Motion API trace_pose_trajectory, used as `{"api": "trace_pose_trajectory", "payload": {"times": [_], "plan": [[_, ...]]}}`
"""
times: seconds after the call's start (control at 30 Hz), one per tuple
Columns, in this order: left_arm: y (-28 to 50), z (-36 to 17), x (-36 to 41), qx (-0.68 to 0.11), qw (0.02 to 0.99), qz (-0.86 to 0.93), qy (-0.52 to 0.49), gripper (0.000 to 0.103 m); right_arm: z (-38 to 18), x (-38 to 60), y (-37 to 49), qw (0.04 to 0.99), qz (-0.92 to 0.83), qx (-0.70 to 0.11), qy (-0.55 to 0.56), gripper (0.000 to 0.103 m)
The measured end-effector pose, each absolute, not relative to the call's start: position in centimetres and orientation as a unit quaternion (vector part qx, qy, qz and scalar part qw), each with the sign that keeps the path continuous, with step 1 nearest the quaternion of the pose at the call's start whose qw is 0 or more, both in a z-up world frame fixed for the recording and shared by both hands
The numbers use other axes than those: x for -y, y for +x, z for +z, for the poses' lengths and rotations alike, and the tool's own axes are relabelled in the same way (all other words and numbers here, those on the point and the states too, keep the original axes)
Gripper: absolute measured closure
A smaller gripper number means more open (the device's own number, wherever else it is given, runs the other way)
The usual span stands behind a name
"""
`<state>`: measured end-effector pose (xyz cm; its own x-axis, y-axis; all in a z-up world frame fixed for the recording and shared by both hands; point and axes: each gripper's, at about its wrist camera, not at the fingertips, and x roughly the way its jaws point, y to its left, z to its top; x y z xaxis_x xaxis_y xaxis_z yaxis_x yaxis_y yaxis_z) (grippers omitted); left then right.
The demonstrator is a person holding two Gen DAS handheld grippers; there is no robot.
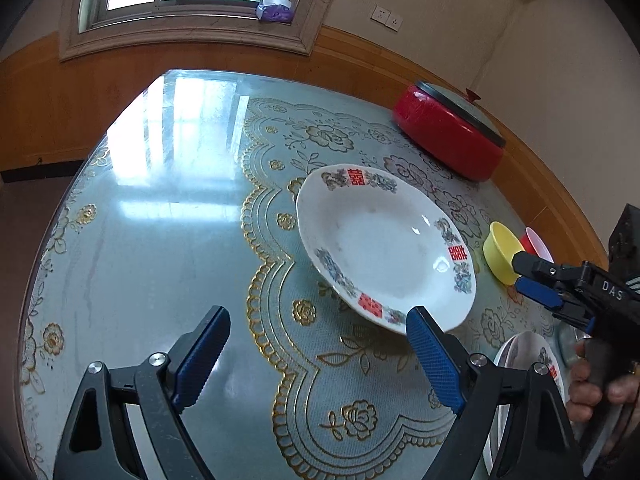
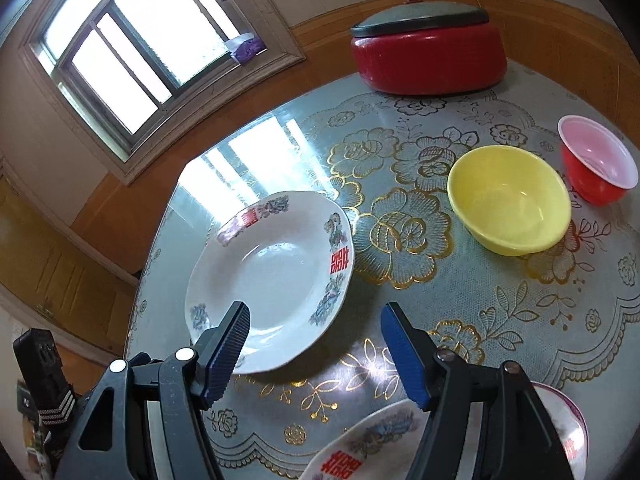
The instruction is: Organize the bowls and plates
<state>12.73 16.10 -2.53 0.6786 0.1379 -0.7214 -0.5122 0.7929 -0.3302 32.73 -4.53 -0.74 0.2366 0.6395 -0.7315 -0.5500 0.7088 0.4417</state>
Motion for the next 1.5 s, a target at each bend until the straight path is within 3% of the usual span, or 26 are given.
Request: {"api": "trace_pose_trajectory", "payload": {"times": [0.17, 0.3, 0.43, 0.6, 0.77, 0.83, 0.9, 1.0, 1.13, 1.3, 1.5], "plan": [[14.9, -2.8, -18.4, -0.356, 0.879, 0.176, -0.263, 0.016, -1.9, 3.1, 35.0, 0.781, 0.361, -0.506, 0.055, 0.034], [16.8, -3.6, -19.6, -0.368, 0.874, 0.173, -0.265, 0.033, -3.0, 2.1, 36.3, 0.776, 0.353, -0.52, 0.055, 0.034], [18.8, -4.5, -20.5, -0.376, 0.874, 0.16, -0.263, 0.037, -4.1, 1.2, 37.1, 0.767, 0.353, -0.532, 0.06, 0.034], [20.9, -5.2, -21.3, -0.378, 0.876, 0.147, -0.26, 0.051, -4.9, -0.1, 37.6, 0.763, 0.357, -0.536, 0.052, 0.034], [22.7, -5.8, -21.6, -0.386, 0.877, 0.131, -0.255, 0.056, -5.8, -1.5, 37.7, 0.759, 0.36, -0.542, 0.035, 0.052], [23.3, -6.2, -21.3, -0.396, 0.876, 0.129, -0.243, 0.065, -6.3, -2.0, 37.5, 0.756, 0.36, -0.546, 0.023, 0.064], [23.4, -6.7, -21.2, -0.405, 0.873, 0.14, -0.234, 0.076, -6.4, -2.4, 37.1, 0.764, 0.353, -0.54, -0.002, 0.068], [22.8, -6.8, -21.2, -0.403, 0.873, 0.136, -0.238, 0.077, -6.2, -2.6, 36.8, 0.768, 0.348, -0.537, -0.026, 0.075], [21.2, -6.8, -20.5, -0.408, 0.87, 0.137, -0.242, 0.077, -6.3, -2.5, 36.6, 0.753, 0.359, -0.55, -0.026, 0.075], [19.6, -6.7, -19.4, -0.404, 0.869, 0.145, -0.246, 0.078, -6.3, -2.7, 35.6, 0.747, 0.38, -0.543, -0.045, 0.066], [17.4, -6.6, -18.4, -0.399, 0.866, 0.163, -0.252, 0.078, -6.2, -2.9, 33.5, 0.754, 0.382, -0.527, -0.086, 0.072]]}}
